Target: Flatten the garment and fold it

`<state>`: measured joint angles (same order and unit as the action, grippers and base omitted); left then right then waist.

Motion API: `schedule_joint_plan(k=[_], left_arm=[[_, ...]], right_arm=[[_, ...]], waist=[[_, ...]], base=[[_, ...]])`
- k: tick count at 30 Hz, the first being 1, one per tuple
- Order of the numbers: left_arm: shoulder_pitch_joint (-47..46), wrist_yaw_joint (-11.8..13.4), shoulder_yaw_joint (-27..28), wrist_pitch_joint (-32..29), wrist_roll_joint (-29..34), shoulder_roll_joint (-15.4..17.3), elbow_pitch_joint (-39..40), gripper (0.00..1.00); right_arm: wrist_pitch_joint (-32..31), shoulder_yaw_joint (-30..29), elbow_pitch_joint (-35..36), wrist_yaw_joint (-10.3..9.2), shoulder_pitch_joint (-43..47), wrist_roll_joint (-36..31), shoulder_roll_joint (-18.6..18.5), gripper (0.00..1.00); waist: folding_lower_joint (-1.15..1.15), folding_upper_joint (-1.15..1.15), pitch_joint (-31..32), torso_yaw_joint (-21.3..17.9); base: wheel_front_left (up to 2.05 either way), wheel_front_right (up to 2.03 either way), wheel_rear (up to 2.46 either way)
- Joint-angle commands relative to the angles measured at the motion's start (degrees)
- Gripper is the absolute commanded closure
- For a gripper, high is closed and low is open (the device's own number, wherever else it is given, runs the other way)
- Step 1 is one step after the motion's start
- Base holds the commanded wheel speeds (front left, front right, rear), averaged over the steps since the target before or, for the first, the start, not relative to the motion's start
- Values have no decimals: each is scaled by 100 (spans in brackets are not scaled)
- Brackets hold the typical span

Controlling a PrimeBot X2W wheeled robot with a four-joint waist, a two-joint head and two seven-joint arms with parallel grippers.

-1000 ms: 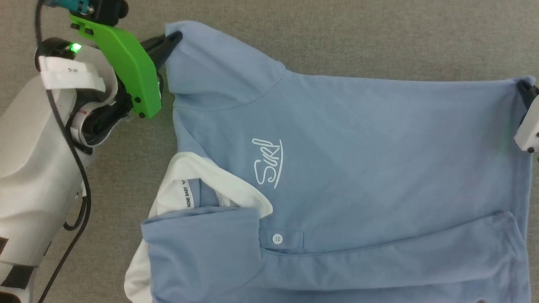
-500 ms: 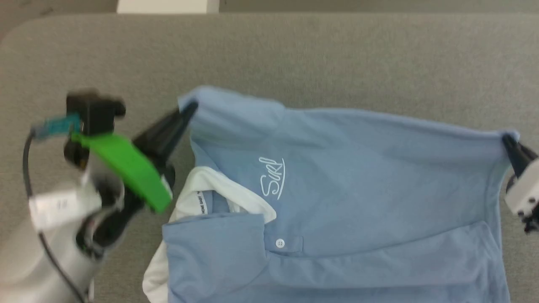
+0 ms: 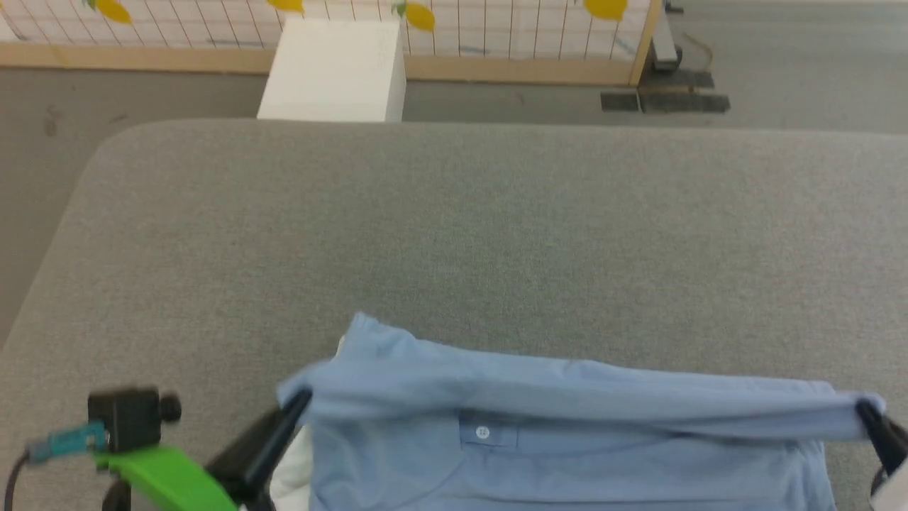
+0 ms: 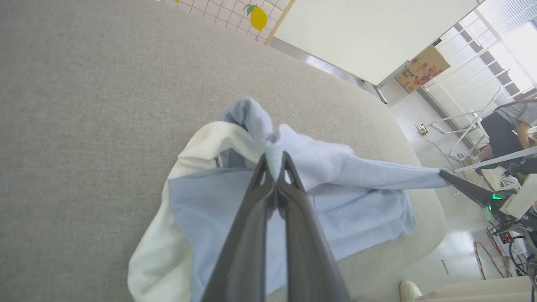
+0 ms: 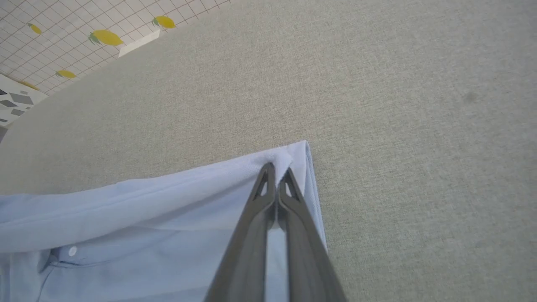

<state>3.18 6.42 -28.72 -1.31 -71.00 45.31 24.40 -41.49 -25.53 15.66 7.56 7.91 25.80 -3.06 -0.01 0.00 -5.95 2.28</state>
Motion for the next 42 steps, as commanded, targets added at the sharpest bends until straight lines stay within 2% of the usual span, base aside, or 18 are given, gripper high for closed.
schedule_joint_plan(k=[1, 6, 11, 15, 22, 23, 24, 25, 26, 27, 28, 30, 31, 34, 37, 39, 42], left_arm=[[264, 76, 42, 68, -123, 99, 52, 100], [895, 185, 102, 194, -392, 206, 150, 100], [925, 142, -69, 133, -365, 115, -19, 100], [594, 76, -321, -7, -204, -146, -472, 100], [-111, -77, -725, -359, -111, -746, -1761, 100], [-170, -85, -746, -382, -116, -804, -1898, 100], [-233, -100, -779, -413, -109, -859, -2045, 100], [-277, -120, -793, -423, -109, -901, -2148, 97], [-322, -132, -788, -411, -122, -957, -2273, 87], [-394, -151, -795, -385, -95, -1019, -2470, 67], [-418, -161, -805, -375, -78, -1040, -2539, 64], [-459, -182, -810, -337, -54, -1090, -2652, 5], [-470, -209, -799, -291, -43, -1110, -2665, 0], [-432, -272, -685, -96, -63, -1122, -2462, 0], [-318, -212, -490, 217, 24, -1012, -2051, 0], [-207, -76, -332, 505, 173, -913, -1724, 0], [-23, 264, -74, 1048, 504, -837, -1205, 0]], right_arm=[[56, -52, -15, -8, 148, 116, 12, 100], [121, -112, -221, -8, 603, 248, 16, 100], [185, -35, -449, -8, 650, 77, 17, 100], [173, 177, -744, -8, 541, -67, 17, 100], [215, 502, -1419, -8, 228, -270, 18, 100], [232, 514, -1508, -8, 185, -288, 18, 95], [257, 535, -1605, -8, 135, -339, 18, 74], [284, 547, -1682, -8, 95, -369, 18, 54], [324, 549, -1780, -8, 43, -394, 18, 20], [404, 544, -1957, -8, -39, -438, 18, 0], [418, 536, -2035, -8, -65, -437, 18, 0], [453, 532, -2144, -8, -108, -446, 18, 0], [476, 517, -2157, -8, -124, -426, 18, 0], [475, 475, -1940, -8, -74, -350, 18, 0], [411, 403, -1459, -8, 63, -242, 18, 0], [353, 330, -1051, -8, 170, -143, 18, 0], [375, 230, -453, -8, 305, -17, 18, 0]], waist=[[1, 0, 162, 27], [1, 0, 184, -7], [1, 0, 116, -56], [1, 0, 55, -84], [1, 0, 14, -123], [1, 0, 13, -133], [1, 0, 6, -146], [1, 0, -1, -155], [1, 0, -13, -164], [1, 0, -25, -176], [1, 0, -27, -179], [1, 0, -29, -179], [1, 0, -28, -175], [1, 0, -14, -152], [1, 0, -5, -133], [1, 0, 11, -126], [1, 0, 43, -119]], base=[[0, 0, 0], [0, 0, 0], [0, 0, 0], [0, 0, 0], [0, 0, 0], [0, 0, 0], [0, 0, 0], [0, 0, 0], [0, 0, 0], [0, 0, 0], [0, 0, 0], [0, 0, 0], [0, 0, 0], [0, 0, 0], [0, 0, 0], [0, 0, 0], [0, 0, 0]])
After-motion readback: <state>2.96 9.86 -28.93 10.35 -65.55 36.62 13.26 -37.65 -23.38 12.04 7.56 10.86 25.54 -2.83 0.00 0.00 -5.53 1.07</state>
